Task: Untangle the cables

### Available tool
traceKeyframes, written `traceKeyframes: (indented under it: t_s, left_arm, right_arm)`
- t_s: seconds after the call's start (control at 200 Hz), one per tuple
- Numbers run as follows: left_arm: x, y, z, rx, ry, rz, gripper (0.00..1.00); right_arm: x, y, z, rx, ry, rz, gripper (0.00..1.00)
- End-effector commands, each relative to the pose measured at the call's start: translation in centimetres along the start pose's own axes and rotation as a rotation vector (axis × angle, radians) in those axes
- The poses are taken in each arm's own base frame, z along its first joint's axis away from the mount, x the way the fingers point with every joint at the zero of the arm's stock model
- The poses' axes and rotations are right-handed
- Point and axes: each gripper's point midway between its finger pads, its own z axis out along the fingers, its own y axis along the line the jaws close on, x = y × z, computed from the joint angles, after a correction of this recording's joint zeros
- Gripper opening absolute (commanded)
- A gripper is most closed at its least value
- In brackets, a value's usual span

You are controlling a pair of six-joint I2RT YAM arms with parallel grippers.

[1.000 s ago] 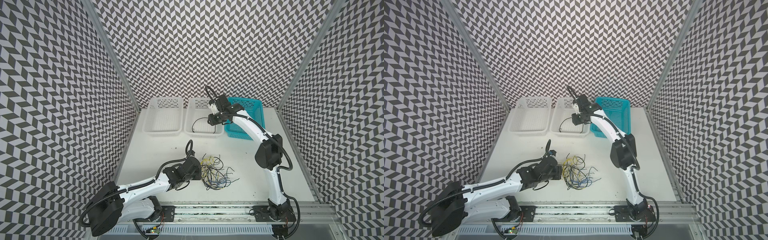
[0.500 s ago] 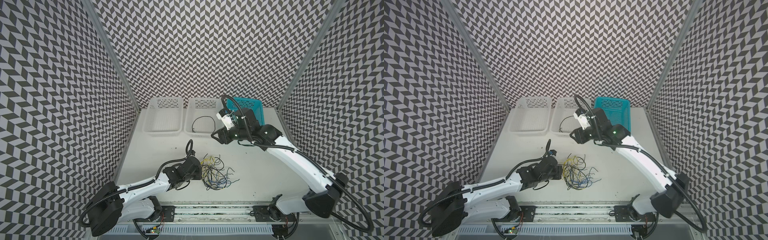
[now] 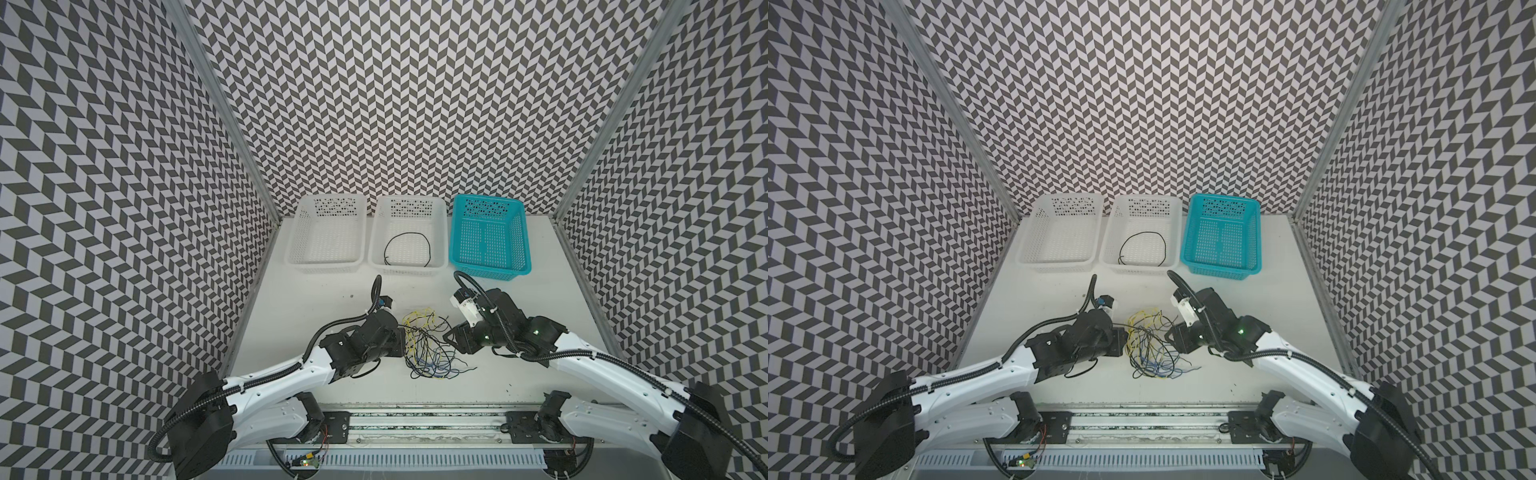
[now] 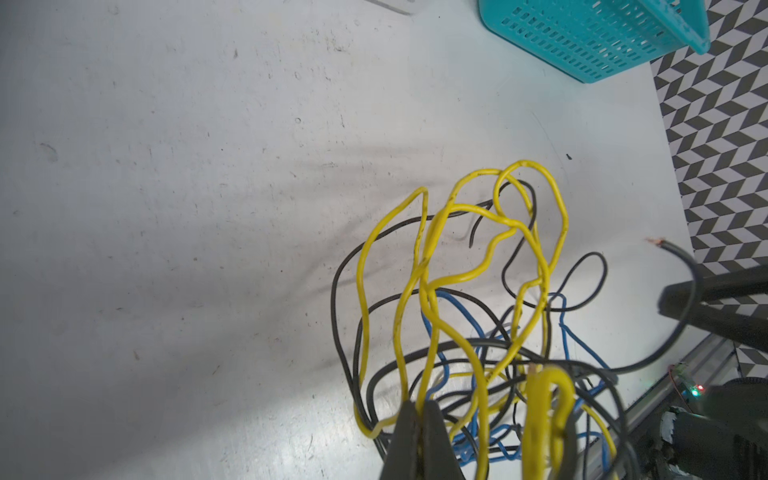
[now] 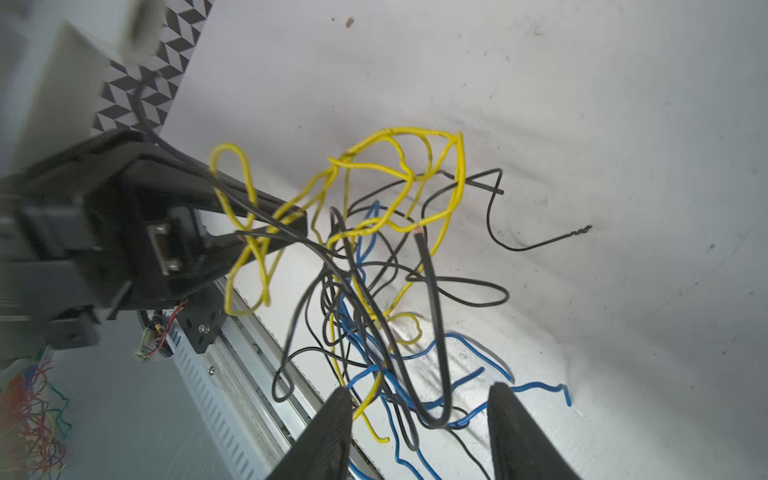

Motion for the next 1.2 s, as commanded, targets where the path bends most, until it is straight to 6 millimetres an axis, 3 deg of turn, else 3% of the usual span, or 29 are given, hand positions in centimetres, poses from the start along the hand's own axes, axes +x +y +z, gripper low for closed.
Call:
traceKeyframes:
  t_s: [0.0, 0.075, 0.185, 0.305, 0.456, 0.601, 1.197]
  left_arm:
    - [-1.1, -1.2, -0.5, 0.042, -0.046, 0.014, 0.0]
    - [-1.3, -1.4, -0.6, 0.05, -0.054, 0.015, 0.0]
    - [-1.3, -1.4, -0.5, 0.047, -0.05, 0.015, 0.0]
    - [-1.1, -0.9, -0.3, 0.014, -0.036, 0.017, 0.0]
    - [-0.8, 0.1, -0.5, -0.03, -0.03, 0.026, 0.0]
    - [-0.3, 1.3, -0.2, -0.083, -0.01, 0.028, 0.0]
    - [1.2, 5.6, 1.2, -0.22, 0.074, -0.053, 0.0]
  right_arm:
    - [-1.5, 0.7, 0.2, -0.039, -0.082, 0.032, 0.49]
    - [-1.3, 0.5, 0.7, -0.05, -0.092, 0.05, 0.4]
    - [-1.4, 0.7, 1.0, -0.061, -0.108, 0.05, 0.16]
    - [-2.6, 0.0, -0.5, 0.018, -0.16, 0.037, 0.0]
    - [-4.4, -1.8, -4.7, 0.164, -0.291, 0.028, 0.0]
    - [-6.4, -1.7, -8.9, 0.208, -0.434, 0.01, 0.0]
    - [-13.2, 2.2, -27.9, 0.351, -0.785, -0.14, 0.0]
